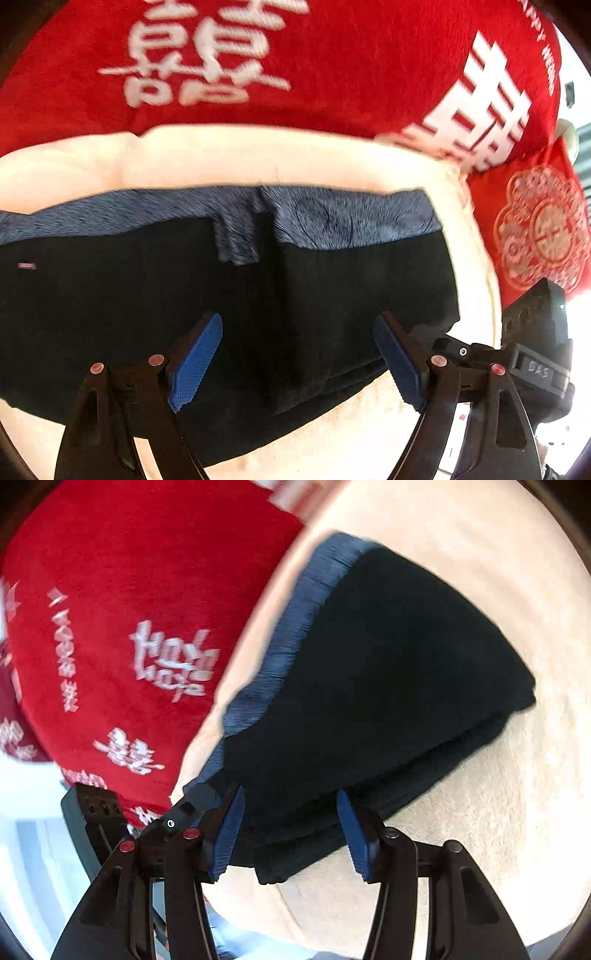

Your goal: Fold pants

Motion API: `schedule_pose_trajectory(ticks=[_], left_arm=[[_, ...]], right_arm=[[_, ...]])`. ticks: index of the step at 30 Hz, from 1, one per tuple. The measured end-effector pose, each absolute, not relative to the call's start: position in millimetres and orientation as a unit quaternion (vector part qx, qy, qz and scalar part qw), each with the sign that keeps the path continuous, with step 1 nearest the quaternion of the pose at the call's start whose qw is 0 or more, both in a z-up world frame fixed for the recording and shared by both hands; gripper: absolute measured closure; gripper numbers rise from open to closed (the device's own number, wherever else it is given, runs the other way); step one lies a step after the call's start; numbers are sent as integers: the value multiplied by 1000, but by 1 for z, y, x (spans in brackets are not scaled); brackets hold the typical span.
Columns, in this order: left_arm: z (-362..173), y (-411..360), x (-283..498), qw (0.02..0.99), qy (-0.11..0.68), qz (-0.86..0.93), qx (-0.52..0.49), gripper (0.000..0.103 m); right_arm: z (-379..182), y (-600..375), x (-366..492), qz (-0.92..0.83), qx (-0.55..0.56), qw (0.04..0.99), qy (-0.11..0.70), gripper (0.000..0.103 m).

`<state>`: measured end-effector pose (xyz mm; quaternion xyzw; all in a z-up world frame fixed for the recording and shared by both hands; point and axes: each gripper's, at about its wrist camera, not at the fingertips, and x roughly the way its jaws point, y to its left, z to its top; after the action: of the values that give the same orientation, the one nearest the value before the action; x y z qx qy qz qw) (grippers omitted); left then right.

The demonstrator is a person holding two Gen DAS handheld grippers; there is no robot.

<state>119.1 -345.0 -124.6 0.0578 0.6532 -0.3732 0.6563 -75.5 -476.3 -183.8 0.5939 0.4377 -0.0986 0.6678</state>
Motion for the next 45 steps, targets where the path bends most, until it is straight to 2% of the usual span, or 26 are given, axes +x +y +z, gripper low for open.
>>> schedule_pose_trajectory(ticks=[1, 3, 5, 6, 7, 10, 13, 16, 18, 21, 22, 23, 25, 27, 31, 32, 34, 39, 42, 43, 45], left_arm=[[-130, -348, 117, 654, 656, -372, 63, 18], [-129, -349, 112, 655, 652, -376, 68, 30], [-132, -354, 106, 649, 653, -383, 79, 53], [-135, -357, 104, 645, 655, -385, 84, 58], [-138, -362, 102, 648, 653, -381, 95, 63], [-128, -357, 97, 654, 649, -376, 97, 63], [-112, -340, 86, 669, 632, -379, 95, 63], [-126, -325, 82, 686, 633, -338, 116, 63], [-140, -317, 85, 685, 647, -318, 105, 57], [-137, -315, 87, 701, 637, -305, 101, 43], [-132, -315, 86, 711, 627, -299, 107, 37], [-129, -315, 86, 716, 622, -296, 112, 36], [-121, -316, 86, 721, 617, -295, 113, 36], [-111, -317, 90, 724, 614, -297, 107, 36], [-85, -334, 93, 735, 591, -315, 105, 36], [-81, -345, 93, 738, 583, -322, 111, 36], [-81, -367, 93, 739, 575, -330, 118, 36], [-117, -400, 94, 746, 578, -295, 149, 36], [-150, -388, 97, 744, 607, -235, 148, 35], [-152, -377, 97, 750, 606, -238, 119, 35], [-148, -371, 93, 754, 600, -236, 127, 35]], right_arm=[[-187, -478, -79, -97, 606, 662, 430, 48], [-186, -476, -87, -97, 615, 662, 417, 48], [-193, -478, -87, -96, 625, 660, 406, 50], [-196, -481, -87, -90, 633, 657, 399, 68], [-204, -482, -84, -84, 644, 645, 402, 98], [-197, -485, -80, -68, 642, 648, 405, 98], [-168, -471, -79, -48, 579, 683, 443, 99], [-177, -460, -73, -48, 561, 675, 477, 99], [-200, -456, -66, -60, 538, 669, 509, 99], [-205, -459, -66, -55, 541, 669, 506, 99], [-198, -458, -65, -44, 525, 677, 514, 96], [-194, -456, -64, -33, 514, 678, 525, 94], [-186, -453, -65, -6, 499, 669, 551, 80], [-167, -456, -68, 10, 468, 681, 563, 75], [-125, -501, -73, -17, 430, 741, 515, 75], [-120, -508, -68, -30, 420, 750, 510, 77], [-112, -536, -54, -74, 383, 765, 513, 90], [-122, -563, -11, -100, 311, 777, 538, 90], [-163, -559, 5, -93, 271, 745, 602, 89], [-168, -555, 5, -94, 265, 747, 602, 89], [-162, -549, -4, -93, 251, 761, 591, 89]])
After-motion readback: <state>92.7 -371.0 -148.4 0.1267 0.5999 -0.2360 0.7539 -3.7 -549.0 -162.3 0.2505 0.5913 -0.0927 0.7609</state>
